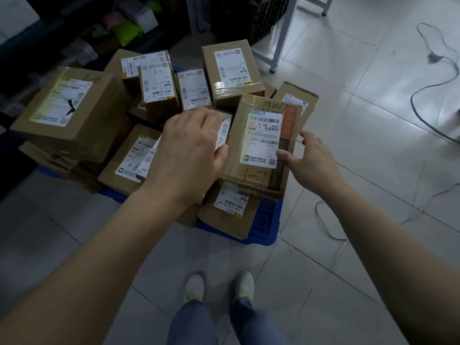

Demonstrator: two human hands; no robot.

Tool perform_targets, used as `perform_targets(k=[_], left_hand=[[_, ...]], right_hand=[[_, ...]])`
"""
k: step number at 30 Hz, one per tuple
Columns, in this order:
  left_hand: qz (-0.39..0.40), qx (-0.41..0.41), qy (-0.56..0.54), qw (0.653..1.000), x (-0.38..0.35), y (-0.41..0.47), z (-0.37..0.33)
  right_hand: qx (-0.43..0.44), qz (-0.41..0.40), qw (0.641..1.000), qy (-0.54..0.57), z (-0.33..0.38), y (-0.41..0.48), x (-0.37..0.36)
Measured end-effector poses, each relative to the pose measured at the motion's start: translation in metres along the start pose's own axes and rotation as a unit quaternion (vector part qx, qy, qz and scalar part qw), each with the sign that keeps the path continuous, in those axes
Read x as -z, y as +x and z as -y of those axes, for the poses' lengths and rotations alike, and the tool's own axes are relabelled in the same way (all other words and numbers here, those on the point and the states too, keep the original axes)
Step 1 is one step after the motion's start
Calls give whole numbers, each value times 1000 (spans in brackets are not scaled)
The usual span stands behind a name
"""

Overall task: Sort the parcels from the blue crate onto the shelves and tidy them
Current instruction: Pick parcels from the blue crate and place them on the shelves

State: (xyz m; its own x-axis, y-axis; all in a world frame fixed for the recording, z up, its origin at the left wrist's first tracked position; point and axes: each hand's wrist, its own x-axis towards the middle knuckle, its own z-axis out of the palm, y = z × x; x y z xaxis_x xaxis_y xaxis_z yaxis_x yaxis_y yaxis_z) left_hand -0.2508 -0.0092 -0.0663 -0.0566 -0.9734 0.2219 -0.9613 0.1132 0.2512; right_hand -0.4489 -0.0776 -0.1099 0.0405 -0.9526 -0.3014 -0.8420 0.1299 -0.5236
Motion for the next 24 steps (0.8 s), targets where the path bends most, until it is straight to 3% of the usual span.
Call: perform_targets(k=[11,19,24], left_hand=[[17,-2,7,1000,-18,-16,14],[24,6,10,1000,-24,-22,24],[36,22,11,999,-26,-26,31]], right_hand=[[-105,60,963,240,-24,21,-33],[-194,150,886,395,-43,31,-57],[-197,216,835,465,-50,29,-59]])
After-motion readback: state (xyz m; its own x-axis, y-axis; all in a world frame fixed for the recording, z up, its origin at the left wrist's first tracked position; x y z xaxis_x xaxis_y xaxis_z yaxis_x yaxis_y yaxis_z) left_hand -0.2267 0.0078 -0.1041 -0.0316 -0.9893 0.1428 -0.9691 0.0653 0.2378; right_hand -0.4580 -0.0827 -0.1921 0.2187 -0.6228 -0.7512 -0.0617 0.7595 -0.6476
